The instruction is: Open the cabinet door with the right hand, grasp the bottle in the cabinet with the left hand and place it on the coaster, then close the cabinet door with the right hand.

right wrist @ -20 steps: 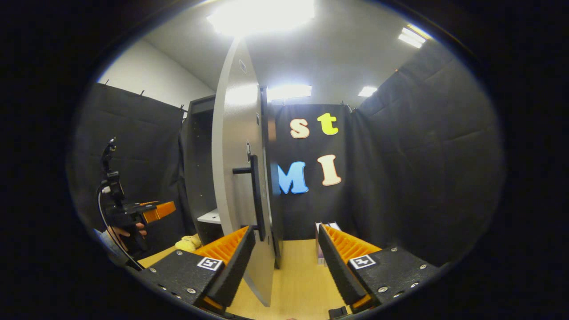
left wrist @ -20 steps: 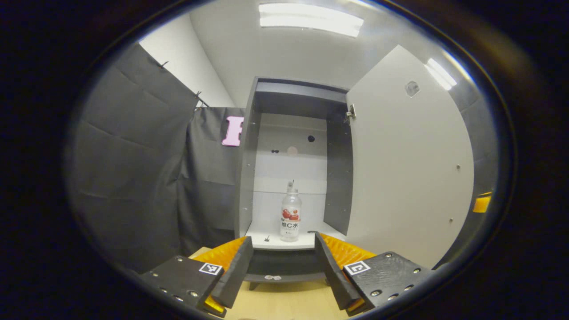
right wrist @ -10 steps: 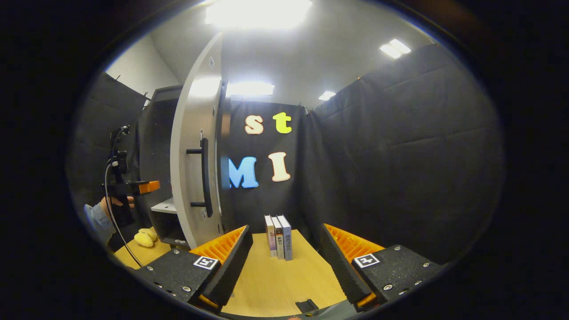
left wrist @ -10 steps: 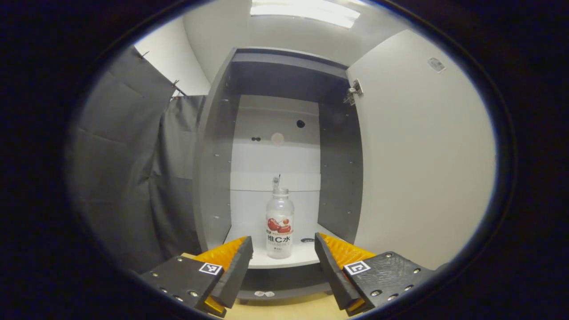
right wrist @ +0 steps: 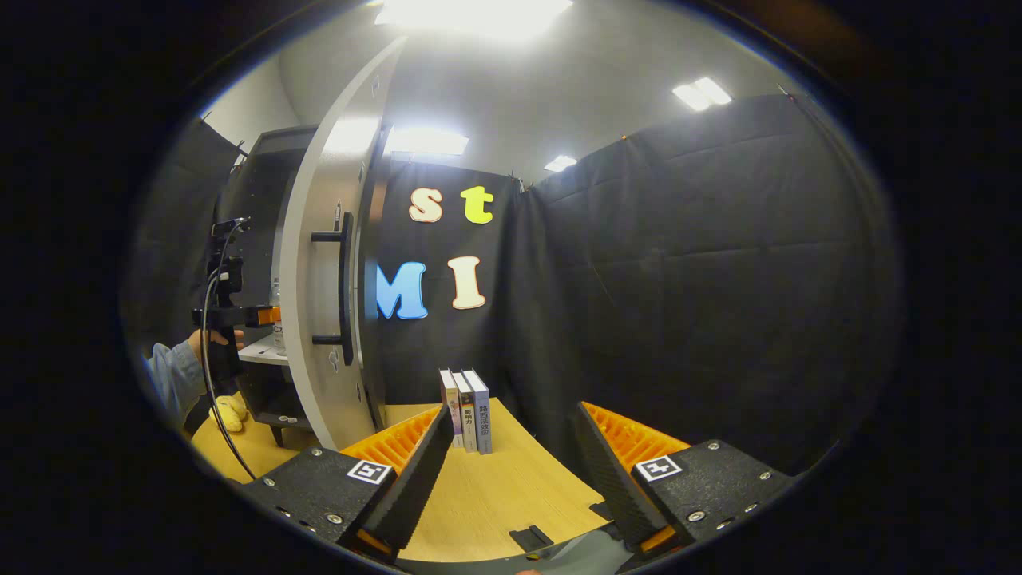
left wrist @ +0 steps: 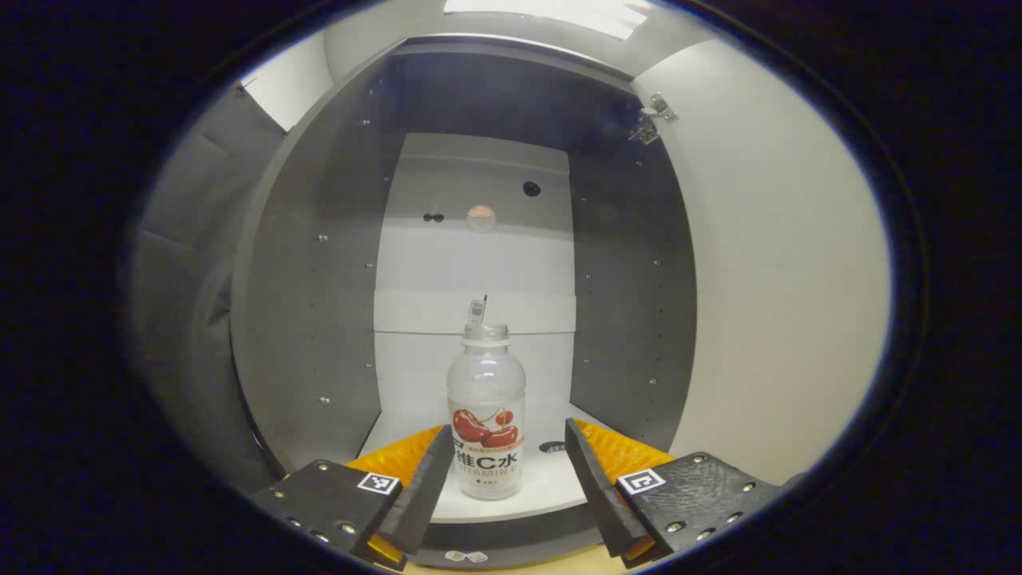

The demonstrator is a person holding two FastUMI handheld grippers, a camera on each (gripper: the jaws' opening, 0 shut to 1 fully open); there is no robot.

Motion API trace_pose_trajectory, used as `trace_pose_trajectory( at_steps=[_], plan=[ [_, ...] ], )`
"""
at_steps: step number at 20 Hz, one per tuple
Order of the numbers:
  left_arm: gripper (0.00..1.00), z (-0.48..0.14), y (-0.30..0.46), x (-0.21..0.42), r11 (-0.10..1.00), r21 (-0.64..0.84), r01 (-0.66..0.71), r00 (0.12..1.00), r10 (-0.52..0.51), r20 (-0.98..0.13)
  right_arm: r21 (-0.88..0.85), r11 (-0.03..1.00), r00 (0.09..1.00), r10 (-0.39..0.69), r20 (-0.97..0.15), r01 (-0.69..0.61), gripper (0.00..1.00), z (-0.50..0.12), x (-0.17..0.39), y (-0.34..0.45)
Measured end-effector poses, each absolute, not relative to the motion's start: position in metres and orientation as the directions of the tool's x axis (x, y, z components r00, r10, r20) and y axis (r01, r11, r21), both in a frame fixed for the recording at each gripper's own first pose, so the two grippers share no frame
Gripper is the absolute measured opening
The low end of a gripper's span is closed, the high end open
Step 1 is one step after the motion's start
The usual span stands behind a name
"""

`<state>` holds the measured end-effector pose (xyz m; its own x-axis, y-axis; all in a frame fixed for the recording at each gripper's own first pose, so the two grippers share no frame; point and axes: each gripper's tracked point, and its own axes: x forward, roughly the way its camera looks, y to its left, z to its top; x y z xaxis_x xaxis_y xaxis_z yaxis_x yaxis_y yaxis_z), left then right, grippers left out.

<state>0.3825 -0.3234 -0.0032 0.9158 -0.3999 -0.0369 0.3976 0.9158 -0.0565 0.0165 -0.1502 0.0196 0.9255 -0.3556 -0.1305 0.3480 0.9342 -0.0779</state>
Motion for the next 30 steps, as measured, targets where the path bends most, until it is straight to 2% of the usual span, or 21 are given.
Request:
trace_pose_trajectory(
  at_steps=[9, 11, 13, 17, 25, 30],
  plan=[
    [0.83, -0.016, -0.329, 0.428, 0.932, -0.017, 0.362, 0.93, -0.362, -0.061, -0.081, 0.928, 0.913, -0.373, -0.162, 0.365, 0.95, 0.01, 0.02, -0.148],
    [0.71, -0.013, -0.324, 0.423, 0.932, -0.037, 0.36, 0.931, -0.361, -0.059, -0.08, 0.929, 0.916, -0.37, -0.157, 0.361, 0.95, 0.011, 0.022, -0.15],
    [0.73, -0.005, -0.32, 0.415, 0.932, -0.059, 0.357, 0.932, -0.36, -0.048, -0.076, 0.933, 0.92, -0.36, -0.152, 0.352, 0.95, 0.012, 0.021, -0.151],
    [0.73, 0.015, -0.302, 0.386, 0.933, -0.048, 0.358, 0.934, -0.358, -0.004, -0.055, 0.948, 0.936, -0.317, -0.154, 0.313, 0.93, 0.009, 0.029, -0.152],
    [0.73, 0.052, -0.25, 0.297, 0.943, -0.028, 0.331, 0.942, -0.328, 0.066, -0.026, 0.98, 0.968, -0.199, -0.153, 0.197, 0.95, 0.004, 0.048, -0.145],
    [0.71, 0.045, -0.216, 0.239, 0.956, -0.043, 0.29, 0.956, -0.287, 0.066, -0.007, 0.991, 0.979, -0.131, -0.154, 0.131, 0.95, -0.002, 0.052, -0.142]
  ],
)
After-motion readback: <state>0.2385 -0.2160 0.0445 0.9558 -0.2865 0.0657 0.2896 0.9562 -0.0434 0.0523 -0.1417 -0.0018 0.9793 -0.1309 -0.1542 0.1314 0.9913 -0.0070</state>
